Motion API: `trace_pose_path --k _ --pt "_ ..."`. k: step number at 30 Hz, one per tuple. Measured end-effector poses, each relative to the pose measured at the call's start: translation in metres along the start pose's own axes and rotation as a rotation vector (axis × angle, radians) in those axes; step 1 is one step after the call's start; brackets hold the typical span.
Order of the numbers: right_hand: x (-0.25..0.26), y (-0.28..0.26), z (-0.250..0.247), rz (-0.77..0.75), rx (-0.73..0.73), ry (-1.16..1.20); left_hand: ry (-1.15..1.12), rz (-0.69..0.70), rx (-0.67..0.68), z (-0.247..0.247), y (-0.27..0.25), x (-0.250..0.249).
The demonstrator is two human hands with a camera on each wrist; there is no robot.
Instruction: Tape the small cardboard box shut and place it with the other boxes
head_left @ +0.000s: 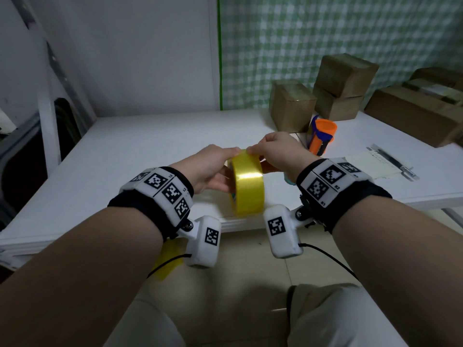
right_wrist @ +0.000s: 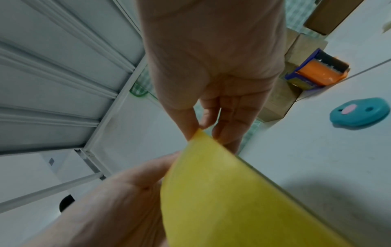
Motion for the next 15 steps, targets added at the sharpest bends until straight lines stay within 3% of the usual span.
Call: trace_pose_path --k 4,7,9,11,15 --pt "0.0 -0.003 -0.006 0.045 0.036 0.085 -0.086 0.046 -0.036 0.005 0.004 -0.008" --pt "-0.016 0.004 -0.024 0.106 -0.093 0.104 -0.083 0.064 -0.086 0.008 0.012 -0.015" --pt "-0.031 0.015 -0.041 0.073 -0.204 -0.243 -0.027 0.102 -0.153 0.008 0.019 -0.02" --pt "-0.046 0.02 -0.052 0.085 -0.225 -0.59 0.03 0.146 -0.226 0.007 0.027 -0.024" --pt "-0.074 0.031 -0.053 0.209 -0.079 -0.771 0.163 0.223 -0.302 0.01 0.042 -0.033"
Point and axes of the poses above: each hand's wrist, its own y-axis towards the middle knuckle, its own z-axis out of the palm, x = y × z, the point moved 3 cm from there along y, towards the middle knuckle, and after that the axes turned 5 degrees about -z, right-handed, at the moved point
